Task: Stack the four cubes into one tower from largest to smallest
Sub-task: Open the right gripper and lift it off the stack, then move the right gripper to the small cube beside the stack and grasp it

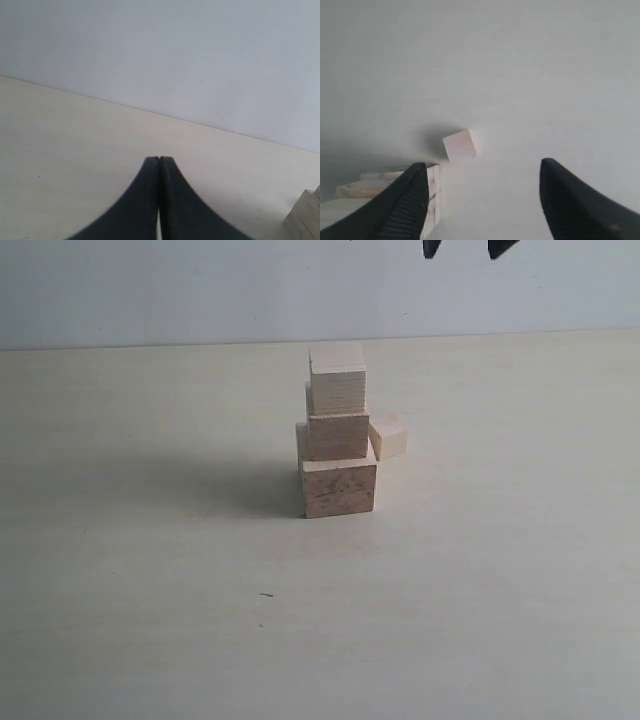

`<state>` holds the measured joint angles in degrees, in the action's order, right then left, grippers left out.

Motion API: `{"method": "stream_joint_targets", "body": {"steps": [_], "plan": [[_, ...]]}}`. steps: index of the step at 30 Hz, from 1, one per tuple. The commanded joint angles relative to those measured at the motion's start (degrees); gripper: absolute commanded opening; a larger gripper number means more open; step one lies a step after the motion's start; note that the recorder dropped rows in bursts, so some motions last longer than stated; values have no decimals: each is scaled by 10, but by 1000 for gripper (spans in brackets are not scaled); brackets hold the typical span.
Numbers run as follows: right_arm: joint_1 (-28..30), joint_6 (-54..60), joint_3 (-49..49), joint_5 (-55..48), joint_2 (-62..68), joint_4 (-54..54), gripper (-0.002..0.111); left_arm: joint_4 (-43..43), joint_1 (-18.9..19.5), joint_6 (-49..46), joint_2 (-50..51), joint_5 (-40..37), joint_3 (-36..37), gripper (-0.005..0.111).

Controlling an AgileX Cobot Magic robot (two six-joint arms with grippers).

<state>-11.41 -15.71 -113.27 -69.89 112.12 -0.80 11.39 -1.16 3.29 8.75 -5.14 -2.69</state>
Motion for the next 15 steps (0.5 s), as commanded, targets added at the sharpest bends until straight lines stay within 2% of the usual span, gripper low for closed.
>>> {"method": "stream_joint_targets", "body": {"steps": [1,5,10,15], "plan": [[32,115,-3,-1,57,67,61,-1,-4,0,-3,1,1,0],[31,207,-3,4,107,68,61,-1,-4,0,-3,1,1,0],[31,203,-3,81,156,87,61,-1,-4,0,-3,1,1,0],[31,226,-3,113,186,127,61,-1,-4,0,-3,1,1,0]]}}
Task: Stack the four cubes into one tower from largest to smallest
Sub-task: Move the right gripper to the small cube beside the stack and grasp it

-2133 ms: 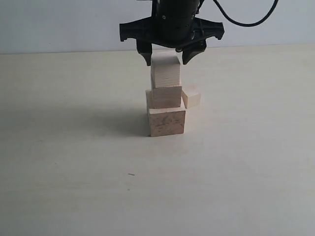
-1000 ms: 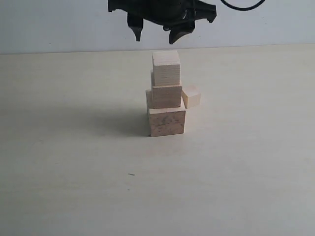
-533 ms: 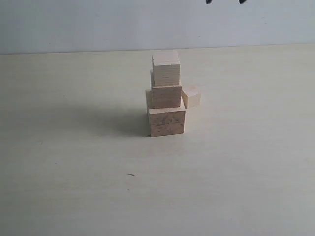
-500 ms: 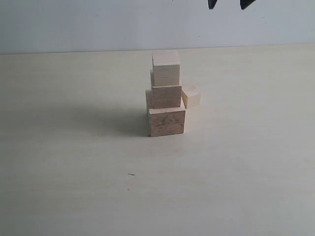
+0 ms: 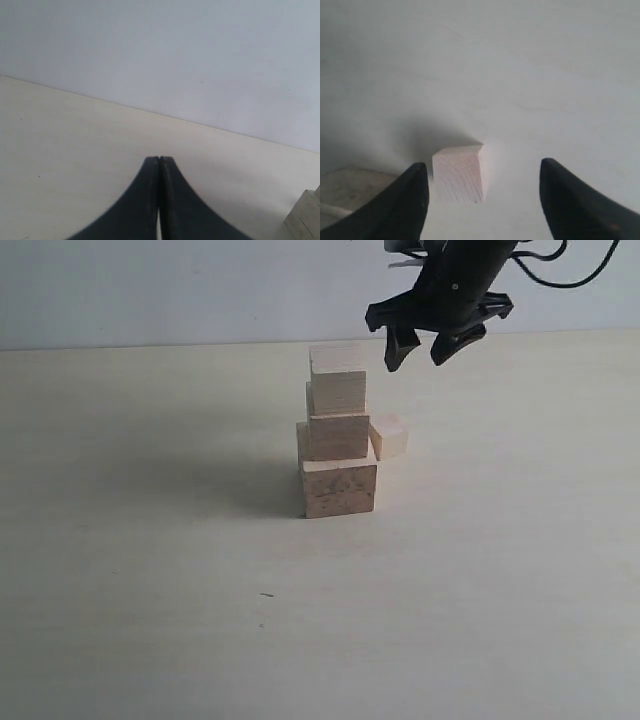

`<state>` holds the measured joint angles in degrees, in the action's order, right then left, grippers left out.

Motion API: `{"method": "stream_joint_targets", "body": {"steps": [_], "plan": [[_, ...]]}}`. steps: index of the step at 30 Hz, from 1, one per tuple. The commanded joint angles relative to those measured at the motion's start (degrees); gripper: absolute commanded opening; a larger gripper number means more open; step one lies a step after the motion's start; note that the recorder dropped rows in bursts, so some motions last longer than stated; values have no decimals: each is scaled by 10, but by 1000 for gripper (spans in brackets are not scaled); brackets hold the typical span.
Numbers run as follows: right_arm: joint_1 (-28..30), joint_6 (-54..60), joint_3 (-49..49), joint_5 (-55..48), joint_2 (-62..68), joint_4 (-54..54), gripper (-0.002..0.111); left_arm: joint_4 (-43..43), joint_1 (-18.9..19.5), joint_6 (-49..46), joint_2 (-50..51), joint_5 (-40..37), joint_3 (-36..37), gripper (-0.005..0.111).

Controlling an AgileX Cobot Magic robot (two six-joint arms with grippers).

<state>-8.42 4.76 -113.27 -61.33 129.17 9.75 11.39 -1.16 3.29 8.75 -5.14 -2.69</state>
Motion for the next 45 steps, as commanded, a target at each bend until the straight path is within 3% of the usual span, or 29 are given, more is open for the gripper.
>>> {"method": "stream_joint_targets", "body": {"steps": [1,8,14,30,39,45], "plan": [[1,27,-3,29,21,21,61,-1,-4,0,-3,1,1,0],[1,28,-3,28,62,21,61,-1,-4,0,-3,1,1,0],[1,61,-3,22,82,86,61,-1,-4,0,-3,1,1,0],[1,53,-3,0,103,81,57,-1,-4,0,-3,1,1,0],[1,-6,-3,-24,88,13,56,-1,-4,0,-3,1,1,0],[1,-14,-3,-34,88,7,50,-1,-4,0,-3,1,1,0]]}}
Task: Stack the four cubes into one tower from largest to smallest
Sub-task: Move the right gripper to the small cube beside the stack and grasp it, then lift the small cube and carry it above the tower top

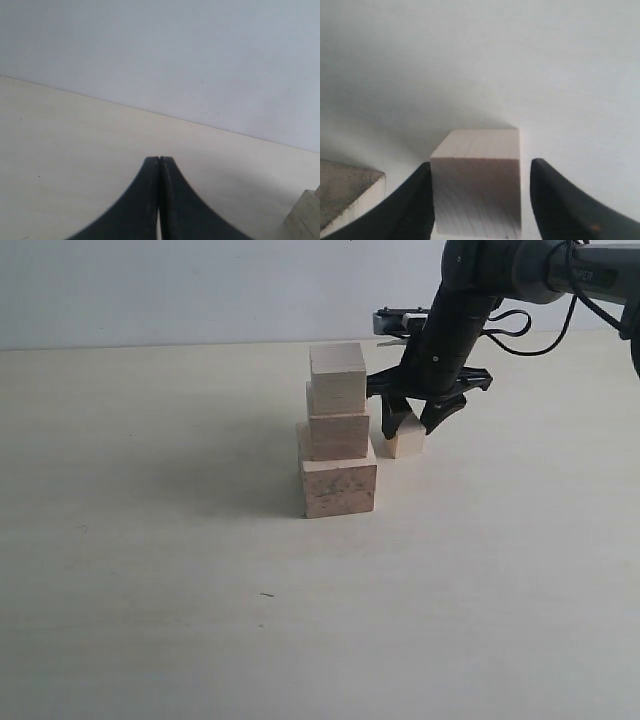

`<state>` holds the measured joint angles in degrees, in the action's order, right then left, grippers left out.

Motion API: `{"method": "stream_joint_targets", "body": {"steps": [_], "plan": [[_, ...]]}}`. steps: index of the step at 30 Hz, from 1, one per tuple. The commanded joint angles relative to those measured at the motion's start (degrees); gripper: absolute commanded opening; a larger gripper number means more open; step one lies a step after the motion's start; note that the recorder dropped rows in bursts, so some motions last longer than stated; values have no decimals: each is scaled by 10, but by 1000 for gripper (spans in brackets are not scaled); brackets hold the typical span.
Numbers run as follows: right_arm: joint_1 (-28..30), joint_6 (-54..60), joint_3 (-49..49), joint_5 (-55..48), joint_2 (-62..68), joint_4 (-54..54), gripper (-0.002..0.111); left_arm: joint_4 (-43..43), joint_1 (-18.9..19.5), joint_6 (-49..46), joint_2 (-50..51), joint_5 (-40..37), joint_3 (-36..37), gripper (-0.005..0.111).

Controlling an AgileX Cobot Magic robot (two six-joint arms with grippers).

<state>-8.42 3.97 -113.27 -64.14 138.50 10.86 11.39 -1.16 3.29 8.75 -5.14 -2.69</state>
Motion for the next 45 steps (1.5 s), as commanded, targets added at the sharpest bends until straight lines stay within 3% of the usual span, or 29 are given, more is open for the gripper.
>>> {"method": "stream_joint_targets", "body": {"steps": [1,17,28,33,45], "plan": [[1,-6,-3,-6,-5,-2,49,-1,-4,0,-3,1,1,0],[1,-7,-3,-35,-45,-12,43,-1,-4,0,-3,1,1,0],[2,-30,-3,-58,-140,-24,43,-1,-4,0,-3,1,1,0],[2,-74,-3,-58,-248,-52,43,-1,-4,0,-3,1,1,0],[-9,-17,-3,-58,-355,194,43,-1,-4,0,-3,1,1,0]]}}
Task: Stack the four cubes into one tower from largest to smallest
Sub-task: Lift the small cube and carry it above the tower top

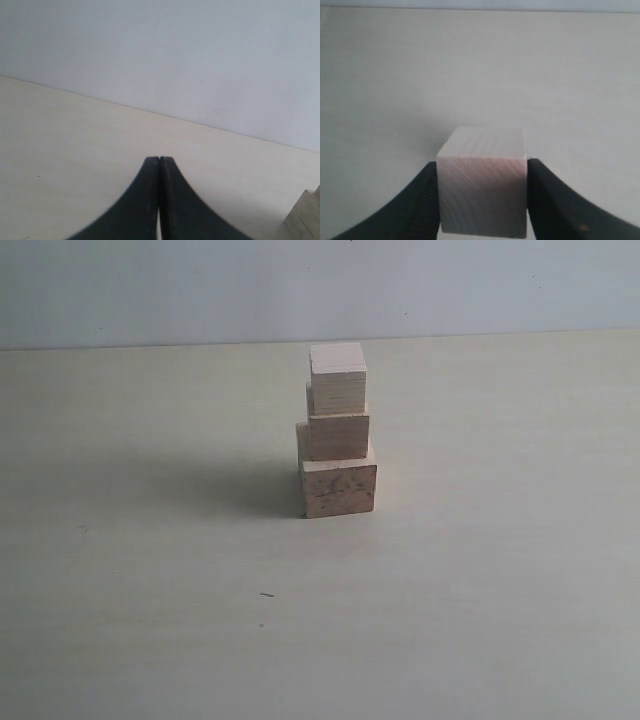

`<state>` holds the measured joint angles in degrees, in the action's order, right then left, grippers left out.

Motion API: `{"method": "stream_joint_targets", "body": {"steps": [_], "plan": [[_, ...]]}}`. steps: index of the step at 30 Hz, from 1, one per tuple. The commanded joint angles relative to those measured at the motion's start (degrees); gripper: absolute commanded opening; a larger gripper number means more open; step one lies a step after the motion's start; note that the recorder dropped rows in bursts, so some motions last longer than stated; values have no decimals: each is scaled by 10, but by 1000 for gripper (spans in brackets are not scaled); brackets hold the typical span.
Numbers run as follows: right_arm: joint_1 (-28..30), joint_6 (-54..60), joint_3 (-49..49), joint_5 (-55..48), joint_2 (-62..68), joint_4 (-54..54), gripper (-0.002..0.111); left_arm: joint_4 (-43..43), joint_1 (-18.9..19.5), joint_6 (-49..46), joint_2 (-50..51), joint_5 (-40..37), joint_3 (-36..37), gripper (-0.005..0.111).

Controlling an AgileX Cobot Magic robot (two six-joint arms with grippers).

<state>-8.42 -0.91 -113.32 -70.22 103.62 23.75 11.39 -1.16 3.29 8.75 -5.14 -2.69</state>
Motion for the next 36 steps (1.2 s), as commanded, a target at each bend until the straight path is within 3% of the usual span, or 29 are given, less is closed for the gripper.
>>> {"method": "stream_joint_targets", "body": {"steps": [1,11,18,36], "plan": [[-17,37,-2,3,-5,66,43,-1,-4,0,-5,1,1,0],[-100,26,-2,3,47,31,43,-1,-4,0,-34,1,1,0],[-116,-54,-3,3,68,-102,43,-1,-9,0,-58,1,1,0],[-169,-176,-1,3,74,-181,43,-1,-15,0,-87,1,1,0]]}}
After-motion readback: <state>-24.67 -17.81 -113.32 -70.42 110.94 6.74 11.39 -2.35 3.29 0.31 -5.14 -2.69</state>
